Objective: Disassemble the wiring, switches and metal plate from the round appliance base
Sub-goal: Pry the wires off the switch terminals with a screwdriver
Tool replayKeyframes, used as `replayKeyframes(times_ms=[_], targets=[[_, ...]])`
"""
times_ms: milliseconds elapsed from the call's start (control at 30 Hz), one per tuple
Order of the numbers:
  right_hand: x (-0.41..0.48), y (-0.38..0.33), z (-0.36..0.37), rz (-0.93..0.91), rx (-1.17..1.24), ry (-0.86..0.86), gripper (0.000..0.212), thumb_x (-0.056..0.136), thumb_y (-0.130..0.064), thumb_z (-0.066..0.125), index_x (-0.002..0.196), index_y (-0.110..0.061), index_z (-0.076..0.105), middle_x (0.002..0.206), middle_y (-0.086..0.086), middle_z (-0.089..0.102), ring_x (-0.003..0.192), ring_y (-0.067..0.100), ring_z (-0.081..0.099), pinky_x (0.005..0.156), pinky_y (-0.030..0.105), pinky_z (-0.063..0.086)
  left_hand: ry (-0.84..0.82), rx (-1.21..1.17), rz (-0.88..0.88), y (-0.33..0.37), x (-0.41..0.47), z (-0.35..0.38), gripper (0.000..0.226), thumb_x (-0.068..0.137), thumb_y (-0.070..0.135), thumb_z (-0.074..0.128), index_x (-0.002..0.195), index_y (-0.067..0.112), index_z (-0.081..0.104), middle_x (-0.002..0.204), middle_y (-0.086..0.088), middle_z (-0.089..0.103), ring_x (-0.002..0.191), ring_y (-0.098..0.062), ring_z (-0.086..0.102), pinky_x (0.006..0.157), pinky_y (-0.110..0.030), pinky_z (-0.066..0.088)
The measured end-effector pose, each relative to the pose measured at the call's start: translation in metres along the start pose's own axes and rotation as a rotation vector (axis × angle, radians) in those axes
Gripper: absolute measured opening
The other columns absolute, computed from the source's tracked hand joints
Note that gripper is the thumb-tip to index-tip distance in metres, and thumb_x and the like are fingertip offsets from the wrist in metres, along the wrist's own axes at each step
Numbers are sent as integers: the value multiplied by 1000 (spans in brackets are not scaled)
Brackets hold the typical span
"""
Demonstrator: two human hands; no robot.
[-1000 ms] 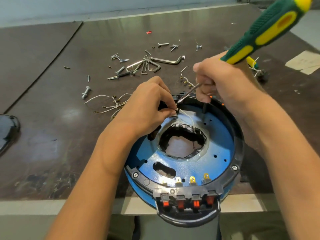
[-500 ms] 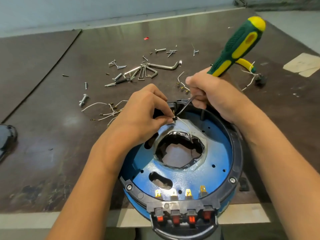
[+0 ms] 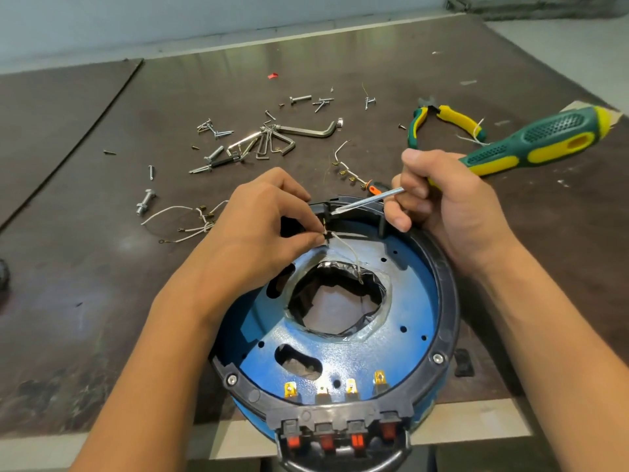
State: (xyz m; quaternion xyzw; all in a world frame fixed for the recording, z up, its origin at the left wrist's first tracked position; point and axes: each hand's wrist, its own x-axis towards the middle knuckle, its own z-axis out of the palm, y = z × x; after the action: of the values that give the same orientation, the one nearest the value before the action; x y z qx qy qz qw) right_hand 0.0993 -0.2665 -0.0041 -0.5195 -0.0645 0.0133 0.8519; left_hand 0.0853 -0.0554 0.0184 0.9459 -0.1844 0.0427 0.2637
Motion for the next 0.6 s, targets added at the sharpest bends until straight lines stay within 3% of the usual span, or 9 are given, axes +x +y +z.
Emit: replayKeyframes(times_ms=[167, 300, 600], targets=[[0, 1, -4, -15, -90, -46, 44, 90, -18, 55, 51, -14, 35, 47, -4, 29, 42, 21, 34, 46, 30, 35, 10, -28, -14, 0, 1, 1, 13, 74, 36, 83, 75, 44, 72, 103, 15, 57, 94, 4, 53, 74, -4, 37], [1, 3, -6, -49, -202, -73, 45, 94, -24, 55, 52, -14, 40, 49, -2, 29, 44, 25, 45, 53, 32, 38, 10, -20, -15, -2, 1, 1, 9, 76, 32, 83, 78, 38, 75, 104, 15, 57, 96, 4, 53, 77, -3, 36], [-2, 3, -5, -40, -212, -59, 46, 97, -28, 56, 55, -15, 43, 52, 4, 27, 49, 27, 57, 61, 29, 47, -7, -3, -8, -1, 2, 1, 6, 77, 29, 82, 82, 31, 78, 107, 12, 57, 97, 1, 55, 78, -4, 36]])
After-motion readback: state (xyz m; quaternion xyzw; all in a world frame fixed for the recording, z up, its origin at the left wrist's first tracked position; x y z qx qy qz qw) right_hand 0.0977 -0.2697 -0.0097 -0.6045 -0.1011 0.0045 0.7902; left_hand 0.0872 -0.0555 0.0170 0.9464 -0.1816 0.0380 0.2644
